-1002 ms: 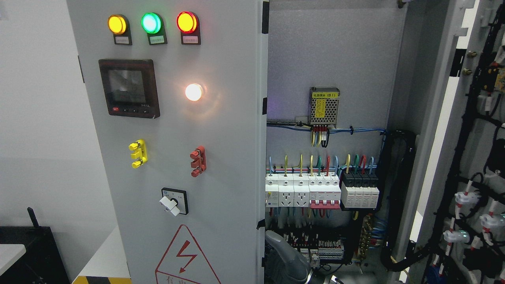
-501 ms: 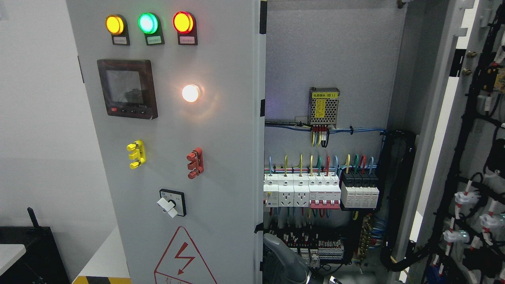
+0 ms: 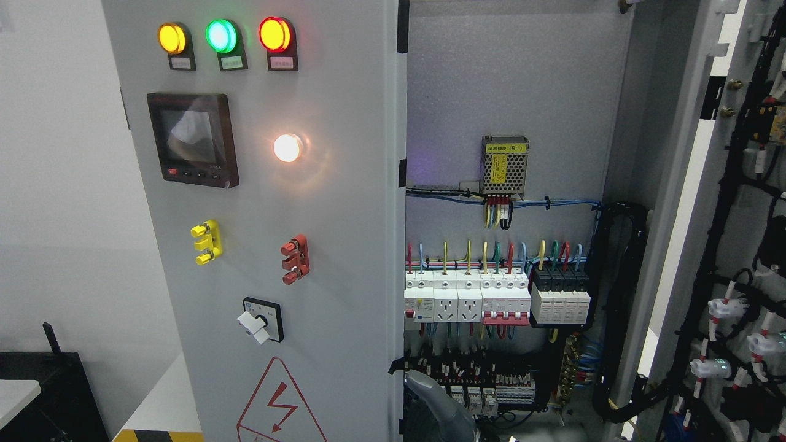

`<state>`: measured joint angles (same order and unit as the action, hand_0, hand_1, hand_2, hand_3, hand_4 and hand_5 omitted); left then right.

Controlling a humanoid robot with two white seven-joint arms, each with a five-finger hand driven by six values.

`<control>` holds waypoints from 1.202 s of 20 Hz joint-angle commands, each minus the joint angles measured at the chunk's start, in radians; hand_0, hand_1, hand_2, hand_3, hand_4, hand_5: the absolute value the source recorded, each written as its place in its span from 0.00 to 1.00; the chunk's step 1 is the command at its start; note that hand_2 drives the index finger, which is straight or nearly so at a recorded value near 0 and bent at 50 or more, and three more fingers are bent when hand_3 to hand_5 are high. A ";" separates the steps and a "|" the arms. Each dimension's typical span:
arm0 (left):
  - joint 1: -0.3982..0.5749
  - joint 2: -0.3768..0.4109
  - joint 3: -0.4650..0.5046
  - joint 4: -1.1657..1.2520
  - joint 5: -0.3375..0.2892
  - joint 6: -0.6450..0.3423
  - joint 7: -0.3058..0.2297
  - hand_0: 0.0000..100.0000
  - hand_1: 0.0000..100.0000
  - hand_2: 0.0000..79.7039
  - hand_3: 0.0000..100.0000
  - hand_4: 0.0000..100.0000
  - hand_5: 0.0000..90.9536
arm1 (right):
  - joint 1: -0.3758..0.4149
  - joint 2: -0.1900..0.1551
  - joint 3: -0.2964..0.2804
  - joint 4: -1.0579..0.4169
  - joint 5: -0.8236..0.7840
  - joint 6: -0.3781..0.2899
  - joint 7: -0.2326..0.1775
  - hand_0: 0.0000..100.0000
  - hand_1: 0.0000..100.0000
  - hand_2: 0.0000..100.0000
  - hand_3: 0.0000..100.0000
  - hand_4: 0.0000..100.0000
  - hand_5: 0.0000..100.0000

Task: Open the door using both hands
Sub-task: 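Swing the indicator-light door wide open with the right hand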

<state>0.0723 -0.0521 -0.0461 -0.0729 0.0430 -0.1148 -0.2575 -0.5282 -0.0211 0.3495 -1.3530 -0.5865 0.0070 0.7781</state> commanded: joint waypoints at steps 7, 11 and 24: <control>0.000 0.000 0.000 0.001 0.000 0.000 0.000 0.00 0.00 0.00 0.00 0.00 0.00 | 0.016 -0.030 0.083 -0.071 -0.030 0.001 -0.002 0.38 0.00 0.00 0.00 0.00 0.00; 0.000 0.000 0.000 0.001 0.000 0.000 0.000 0.00 0.00 0.00 0.00 0.00 0.00 | 0.016 -0.030 0.097 -0.074 -0.035 0.001 -0.002 0.38 0.00 0.00 0.00 0.00 0.00; 0.000 0.000 0.000 -0.001 0.000 0.000 0.000 0.00 0.00 0.00 0.00 0.00 0.00 | 0.011 -0.031 0.150 -0.103 -0.055 0.001 -0.002 0.38 0.00 0.00 0.00 0.00 0.00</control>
<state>0.0718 -0.0521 -0.0461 -0.0729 0.0432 -0.1148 -0.2575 -0.5146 -0.0478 0.4533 -1.4295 -0.6347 0.0070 0.7760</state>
